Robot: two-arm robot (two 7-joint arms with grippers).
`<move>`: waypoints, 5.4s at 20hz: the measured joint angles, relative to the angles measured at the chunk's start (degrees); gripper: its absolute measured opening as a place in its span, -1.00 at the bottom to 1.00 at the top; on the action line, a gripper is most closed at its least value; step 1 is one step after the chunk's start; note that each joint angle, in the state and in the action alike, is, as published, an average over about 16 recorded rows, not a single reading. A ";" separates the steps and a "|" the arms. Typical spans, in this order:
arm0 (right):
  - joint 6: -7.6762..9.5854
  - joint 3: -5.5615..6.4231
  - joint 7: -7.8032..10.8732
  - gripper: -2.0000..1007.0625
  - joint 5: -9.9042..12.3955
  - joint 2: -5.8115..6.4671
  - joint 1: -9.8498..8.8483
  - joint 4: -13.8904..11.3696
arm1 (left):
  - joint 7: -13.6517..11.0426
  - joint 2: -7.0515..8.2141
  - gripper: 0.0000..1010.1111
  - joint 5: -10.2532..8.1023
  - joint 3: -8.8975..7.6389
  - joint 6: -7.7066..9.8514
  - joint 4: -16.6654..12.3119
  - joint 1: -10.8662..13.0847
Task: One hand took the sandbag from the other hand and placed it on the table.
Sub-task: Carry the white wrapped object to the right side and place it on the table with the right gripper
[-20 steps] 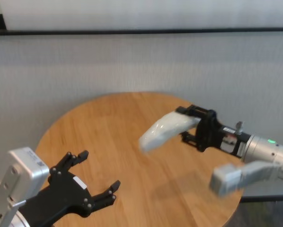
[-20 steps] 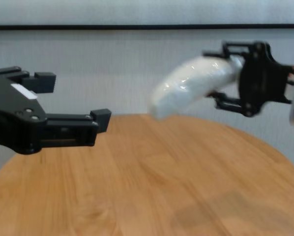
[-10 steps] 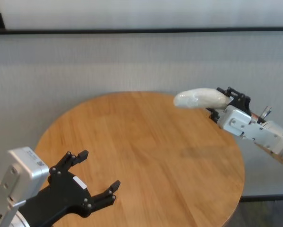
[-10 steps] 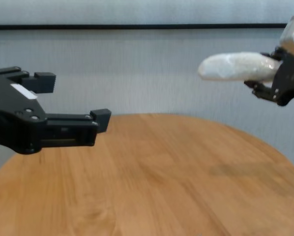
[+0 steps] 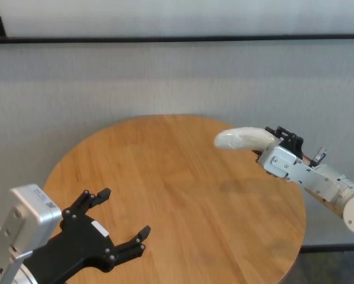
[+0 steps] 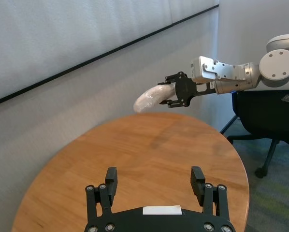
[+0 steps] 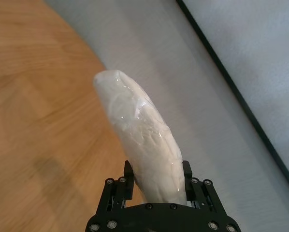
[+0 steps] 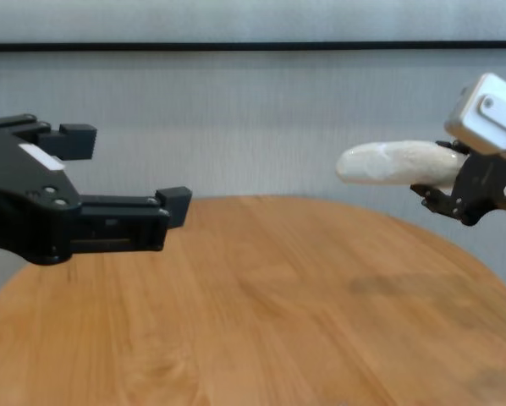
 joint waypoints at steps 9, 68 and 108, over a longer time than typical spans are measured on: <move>4.18 -1.66 0.09 0.09 -0.95 0.00 0.57 2.77 | 0.00 0.00 0.98 0.00 0.00 0.00 0.00 0.00; 9.13 -7.86 10.50 0.09 4.06 4.06 2.23 4.90 | 0.00 0.00 0.98 0.00 0.00 0.00 0.00 0.00; 15.77 -7.83 16.45 0.09 13.36 4.04 4.01 5.81 | 0.00 0.00 0.98 0.00 0.00 0.00 0.00 -0.01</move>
